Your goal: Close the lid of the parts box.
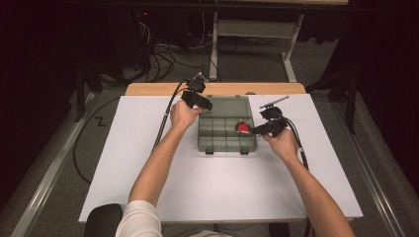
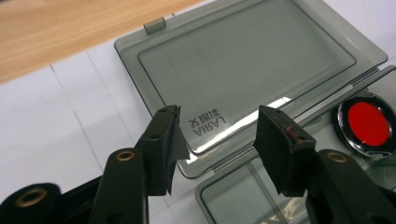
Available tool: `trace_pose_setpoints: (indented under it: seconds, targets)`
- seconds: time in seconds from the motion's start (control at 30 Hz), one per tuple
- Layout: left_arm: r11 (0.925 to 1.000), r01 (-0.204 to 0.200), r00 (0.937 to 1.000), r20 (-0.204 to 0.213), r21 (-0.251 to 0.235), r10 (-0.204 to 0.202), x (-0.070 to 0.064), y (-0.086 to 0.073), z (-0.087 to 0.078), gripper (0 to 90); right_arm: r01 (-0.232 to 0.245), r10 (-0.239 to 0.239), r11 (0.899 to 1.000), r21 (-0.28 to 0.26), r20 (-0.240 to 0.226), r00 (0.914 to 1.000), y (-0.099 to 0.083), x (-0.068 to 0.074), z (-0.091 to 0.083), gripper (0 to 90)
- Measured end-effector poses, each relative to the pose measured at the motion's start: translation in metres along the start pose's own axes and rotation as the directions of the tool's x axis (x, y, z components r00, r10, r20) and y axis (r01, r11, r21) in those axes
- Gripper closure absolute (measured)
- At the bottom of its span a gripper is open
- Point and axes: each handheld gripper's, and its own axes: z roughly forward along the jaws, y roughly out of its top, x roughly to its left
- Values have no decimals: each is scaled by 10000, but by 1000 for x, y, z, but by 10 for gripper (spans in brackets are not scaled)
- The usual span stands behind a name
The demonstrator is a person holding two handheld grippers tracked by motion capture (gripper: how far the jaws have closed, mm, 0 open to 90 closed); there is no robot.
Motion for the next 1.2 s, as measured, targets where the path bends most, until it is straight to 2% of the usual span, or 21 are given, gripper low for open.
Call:
trace_pose_setpoints:
  seconds: [0.13,0.27,0.5,0.6,0.9,1.03,1.1,1.2]
  targets:
    - [9984,447,9984,319,336,-458,8,0,6,514,13,-13,10000,-27,3,10000,0,0,0,757]
    - [9948,770,9960,396,664,-797,18,-3,11,510,20,-20,10000,-25,20,10000,0,0,0,757]
    - [9895,1108,9902,749,933,-1180,24,-7,20,508,53,-53,10000,-53,8,10000,-1,0,0,757]
    - [9870,1334,9857,912,901,-1416,26,-9,24,476,44,-44,10000,-69,23,10000,-1,0,0,758]
    - [9797,1827,9745,1169,822,-1916,32,-13,29,468,38,-37,10000,-62,45,10000,-1,0,0,758]
    - [9731,2187,9617,1532,718,-2274,37,-17,32,466,43,-43,10000,-64,44,10000,-1,0,0,758]
    - [9715,2279,9582,1619,653,-2357,38,-19,33,467,30,-30,10000,-44,48,10000,-1,0,0,758]
    - [9709,2321,9567,1661,593,-2388,39,-20,34,468,21,-21,10000,-39,43,10000,-1,1,0,758]
